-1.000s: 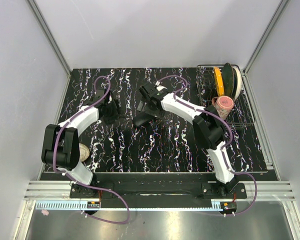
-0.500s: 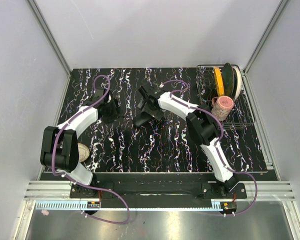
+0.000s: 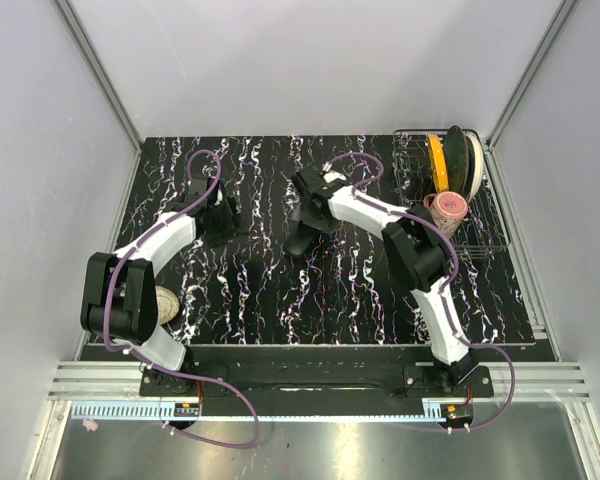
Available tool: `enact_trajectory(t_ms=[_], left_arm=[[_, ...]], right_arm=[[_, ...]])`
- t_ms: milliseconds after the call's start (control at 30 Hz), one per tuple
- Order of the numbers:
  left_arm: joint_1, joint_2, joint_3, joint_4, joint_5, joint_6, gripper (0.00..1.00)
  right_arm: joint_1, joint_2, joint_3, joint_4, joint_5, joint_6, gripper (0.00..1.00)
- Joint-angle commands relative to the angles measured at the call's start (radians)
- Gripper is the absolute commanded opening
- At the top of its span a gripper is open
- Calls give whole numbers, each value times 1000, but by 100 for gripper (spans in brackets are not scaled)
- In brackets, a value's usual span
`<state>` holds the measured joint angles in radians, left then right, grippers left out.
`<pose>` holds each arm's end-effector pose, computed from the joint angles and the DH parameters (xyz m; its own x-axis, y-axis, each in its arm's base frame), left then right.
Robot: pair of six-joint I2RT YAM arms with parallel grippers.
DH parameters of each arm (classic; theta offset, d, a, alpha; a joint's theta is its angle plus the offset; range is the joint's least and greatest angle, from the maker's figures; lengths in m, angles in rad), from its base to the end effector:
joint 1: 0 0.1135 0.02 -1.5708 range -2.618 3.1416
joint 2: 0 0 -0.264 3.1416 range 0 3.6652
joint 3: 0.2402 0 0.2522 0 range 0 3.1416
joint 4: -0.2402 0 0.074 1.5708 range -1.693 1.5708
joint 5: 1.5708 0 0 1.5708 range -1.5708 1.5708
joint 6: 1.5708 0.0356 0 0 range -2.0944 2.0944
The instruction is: Organize the sunglasses
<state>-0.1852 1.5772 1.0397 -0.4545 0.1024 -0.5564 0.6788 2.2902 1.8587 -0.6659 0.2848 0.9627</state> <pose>0.3165 -0.0630 0.2120 -0.8245 -0.3800 -0.4193 -0.2323 0.9029 -0.3616 0.3883 0.3004 0.1679 -0.8085 0.3598 -0.4657 0.2813 0.9313 0.2313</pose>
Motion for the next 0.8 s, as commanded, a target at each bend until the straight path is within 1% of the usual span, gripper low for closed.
enact_trajectory(t_ms=[0,33,67,133,167,200,267,300,433,500,567,767], left_arm=[[1,-43,19,17,-17,18,70],[0,-43,17,16,-17,18,70],[0,-43,17,17,-17,18,70],[1,-42,17,16,-12,19,70],[1,-40,17,17,-9,19,70],[1,-40,17,17,-6,19,70],[1,-36,17,17,-3,19,70],[1,-36,20,14,3,19,70],[1,-28,25,13,16,19,70],[1,-25,28,10,20,21,70],[1,-25,28,8,22,23,70],[1,-19,25,10,26,23,70]], right_arm=[[-110,-173,-165,171,-21,-282,60],[-146,-201,-247,225,-41,-327,60],[-169,-245,-275,276,-51,-363,61],[-230,-261,-285,284,-134,-497,62],[-246,-261,-274,254,-157,-545,64],[-257,-261,-265,244,-192,-647,66],[-278,-244,-224,189,-228,-752,69],[-283,-232,-207,166,-275,-845,71],[-295,-161,-98,42,-393,-994,73],[-304,-135,-81,11,-459,-1028,74],[-309,-118,-70,-1,-490,-1042,75],[-312,-71,-24,-41,-467,-1024,80]])
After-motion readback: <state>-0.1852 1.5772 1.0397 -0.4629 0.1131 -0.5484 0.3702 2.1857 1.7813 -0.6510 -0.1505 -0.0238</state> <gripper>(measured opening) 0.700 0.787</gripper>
